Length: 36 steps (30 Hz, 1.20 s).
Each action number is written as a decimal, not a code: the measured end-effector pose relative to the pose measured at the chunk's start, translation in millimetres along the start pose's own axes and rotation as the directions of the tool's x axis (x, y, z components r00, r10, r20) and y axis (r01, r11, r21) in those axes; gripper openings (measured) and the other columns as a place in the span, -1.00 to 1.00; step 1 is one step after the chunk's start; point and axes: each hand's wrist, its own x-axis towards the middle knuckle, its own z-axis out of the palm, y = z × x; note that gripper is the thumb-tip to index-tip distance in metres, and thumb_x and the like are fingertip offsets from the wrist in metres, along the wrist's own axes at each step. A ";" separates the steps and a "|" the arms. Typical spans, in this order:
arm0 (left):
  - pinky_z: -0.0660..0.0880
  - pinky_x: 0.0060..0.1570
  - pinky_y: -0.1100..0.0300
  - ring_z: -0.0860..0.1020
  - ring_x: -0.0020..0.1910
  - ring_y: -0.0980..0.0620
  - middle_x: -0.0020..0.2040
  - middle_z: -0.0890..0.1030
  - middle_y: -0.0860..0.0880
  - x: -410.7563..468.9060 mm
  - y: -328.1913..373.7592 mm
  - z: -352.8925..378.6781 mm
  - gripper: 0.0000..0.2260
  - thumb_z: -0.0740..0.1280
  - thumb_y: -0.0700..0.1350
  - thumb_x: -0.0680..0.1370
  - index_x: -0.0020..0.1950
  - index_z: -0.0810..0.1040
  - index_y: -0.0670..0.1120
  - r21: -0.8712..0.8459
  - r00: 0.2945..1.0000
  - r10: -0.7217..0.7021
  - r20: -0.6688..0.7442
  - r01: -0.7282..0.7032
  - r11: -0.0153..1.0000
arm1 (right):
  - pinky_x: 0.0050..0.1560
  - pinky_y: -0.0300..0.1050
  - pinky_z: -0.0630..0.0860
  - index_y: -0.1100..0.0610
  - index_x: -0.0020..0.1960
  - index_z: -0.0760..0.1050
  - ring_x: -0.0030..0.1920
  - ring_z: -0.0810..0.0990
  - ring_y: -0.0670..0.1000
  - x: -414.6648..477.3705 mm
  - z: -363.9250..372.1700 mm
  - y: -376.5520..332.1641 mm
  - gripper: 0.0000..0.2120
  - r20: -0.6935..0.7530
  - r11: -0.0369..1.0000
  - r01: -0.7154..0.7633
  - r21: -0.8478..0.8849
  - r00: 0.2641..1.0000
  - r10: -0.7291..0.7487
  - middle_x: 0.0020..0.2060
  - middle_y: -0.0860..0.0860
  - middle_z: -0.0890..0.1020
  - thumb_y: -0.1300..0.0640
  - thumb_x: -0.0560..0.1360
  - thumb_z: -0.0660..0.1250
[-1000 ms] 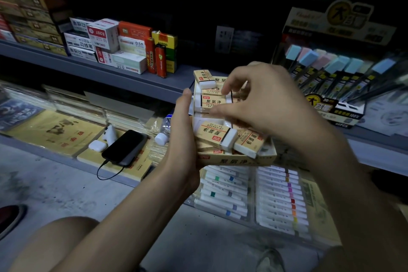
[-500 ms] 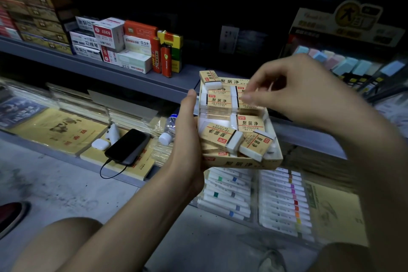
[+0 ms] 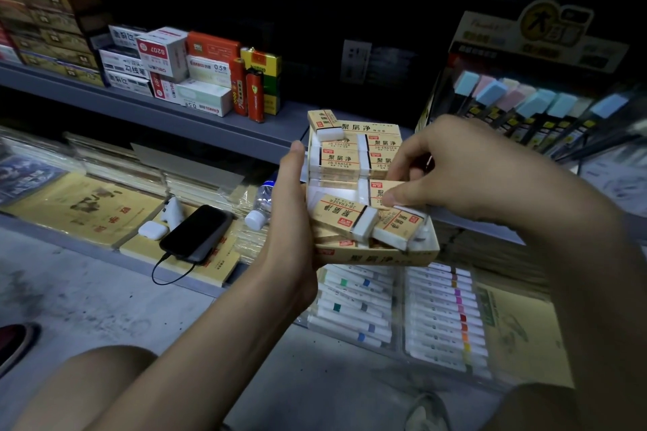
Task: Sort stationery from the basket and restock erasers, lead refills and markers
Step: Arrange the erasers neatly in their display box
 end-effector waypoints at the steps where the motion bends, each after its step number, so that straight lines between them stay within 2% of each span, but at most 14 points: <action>1: 0.61 -0.35 0.18 0.75 -0.17 -0.05 -0.08 0.76 -0.12 -0.2 -0.1 -0.1 -0.38 0.00 0.35 0.63 0.13 0.70 -0.04 0.003 1.000 0.002 0.001 -0.002 1.000 | -0.33 -0.20 0.34 -0.02 -0.17 0.69 -0.28 0.50 -0.16 0.0 -0.5 -0.3 -0.84 -0.007 1.000 0.008 -0.004 1.000 -0.008 -0.34 -0.13 0.56 -0.03 0.35 0.63; 6: 0.60 -0.38 0.18 0.74 -0.22 -0.06 -0.13 0.76 -0.13 -0.3 0.3 -1.1 -0.38 0.01 0.34 0.63 0.05 0.72 -0.04 -0.003 1.000 0.008 -0.001 -0.008 1.000 | -0.35 -0.33 0.40 -0.02 -0.19 0.59 -0.31 0.56 -0.17 -4.5 -7.0 0.8 -0.77 -0.079 0.997 0.078 0.030 0.994 -0.075 -0.31 -0.11 0.62 -0.08 0.34 0.61; 9: 0.63 -0.33 0.15 0.75 -0.14 -0.09 -0.07 0.76 -0.15 0.3 -0.3 -1.2 -0.38 0.01 0.34 0.63 0.07 0.72 -0.05 -0.003 1.000 0.006 -0.013 -0.006 1.000 | -0.13 0.02 0.61 -0.04 -0.12 0.58 -0.21 0.62 -0.08 -4.7 -7.2 -1.8 -0.80 -0.177 0.979 0.138 0.151 0.978 -0.110 -0.22 -0.08 0.65 -0.02 0.39 0.59; 10: 0.64 -0.30 0.13 0.75 -0.11 -0.11 -0.06 0.76 -0.15 0.3 -0.4 -1.0 -0.38 0.01 0.34 0.63 0.09 0.72 -0.04 -0.005 1.000 0.004 -0.018 -0.005 1.000 | -0.10 0.04 0.62 -0.05 -0.09 0.58 -0.22 0.62 -0.09 -5.1 -5.6 -4.2 -0.82 -0.189 0.975 0.153 0.161 0.974 -0.122 -0.20 -0.09 0.64 0.00 0.41 0.57; 14: 0.64 -0.23 0.08 0.74 -0.08 -0.13 -0.03 0.75 -0.16 -1.2 -0.9 -0.8 -0.39 0.03 0.35 0.63 0.08 0.73 -0.03 -0.025 0.999 0.000 -0.032 -0.001 1.000 | -0.25 -0.21 0.49 -0.14 -0.02 0.62 -0.24 0.57 -0.19 -6.8 3.9 -14.5 -0.89 -0.188 0.979 0.178 0.100 0.970 -0.157 -0.25 -0.18 0.59 0.00 0.49 0.50; 16: 0.64 -0.24 0.08 0.74 -0.09 -0.14 -0.04 0.75 -0.18 -1.9 -1.2 -0.8 -0.38 0.05 0.35 0.62 0.06 0.73 -0.05 -0.032 0.999 -0.001 -0.044 0.000 0.999 | -0.31 -0.25 0.45 -0.13 -0.04 0.62 -0.27 0.57 -0.18 -6.9 7.6 -17.7 -0.92 -0.190 0.980 0.174 0.099 0.970 -0.153 -0.31 -0.16 0.58 0.00 0.49 0.50; 21: 0.64 -0.11 -0.01 0.72 -0.02 -0.21 0.00 0.74 -0.21 -2.2 -2.0 -0.9 -0.36 0.08 0.37 0.59 0.11 0.72 -0.09 -0.040 0.998 -0.012 -0.069 0.009 0.999 | -0.14 -0.06 0.56 -0.10 -0.07 0.56 -0.16 0.56 -0.12 -4.7 21.1 -25.4 -0.81 -0.262 0.988 0.155 -0.018 0.953 -0.154 -0.18 -0.15 0.60 -0.06 0.43 0.55; 25: 0.65 -0.22 0.07 0.72 -0.13 -0.12 -0.05 0.75 -0.19 -1.1 -3.5 -1.8 -0.38 0.08 0.36 0.60 0.07 0.73 -0.09 -0.073 0.998 -0.008 -0.060 0.003 0.997 | -0.15 -0.07 0.50 -0.08 -0.06 0.53 -0.12 0.56 -0.03 -2.1 36.8 -30.7 -0.82 -0.324 0.968 0.173 -0.180 0.919 -0.224 -0.20 -0.13 0.59 -0.11 0.47 0.48; 28: 0.64 -0.32 0.12 0.74 -0.13 -0.07 -0.04 0.75 -0.16 -0.9 -2.9 -1.3 -0.41 0.06 0.33 0.63 0.16 0.69 -0.08 -0.103 0.999 -0.006 -0.038 0.002 0.995 | -0.16 -0.08 0.53 -0.06 -0.10 0.60 -0.19 0.58 -0.09 1.2 40.3 -30.2 -0.81 -0.342 0.990 0.134 -0.042 0.929 -0.141 -0.25 -0.14 0.60 -0.11 0.42 0.55; 31: 0.64 -0.31 0.14 0.74 -0.12 -0.04 -0.03 0.76 -0.13 -0.1 -3.4 -0.8 -0.45 0.07 0.31 0.64 0.15 0.70 -0.02 -0.124 1.000 -0.001 -0.030 -0.003 0.992 | -0.24 -0.11 0.56 -0.03 -0.17 0.64 -0.27 0.60 -0.15 4.5 43.7 -31.0 -0.82 -0.319 0.992 0.067 0.110 0.947 -0.029 -0.31 -0.12 0.61 -0.08 0.38 0.60; 36: 0.65 -0.27 0.12 0.74 -0.13 -0.04 -0.05 0.76 -0.10 0.2 -5.4 -1.5 -0.48 0.07 0.32 0.63 0.13 0.71 0.05 -0.109 1.000 0.010 -0.018 -0.012 0.994 | -0.42 -0.26 0.43 -0.02 -0.20 0.65 -0.34 0.62 -0.17 8.9 44.5 -34.0 -0.80 -0.259 0.981 -0.055 0.187 0.960 0.103 -0.32 -0.11 0.65 -0.09 0.37 0.61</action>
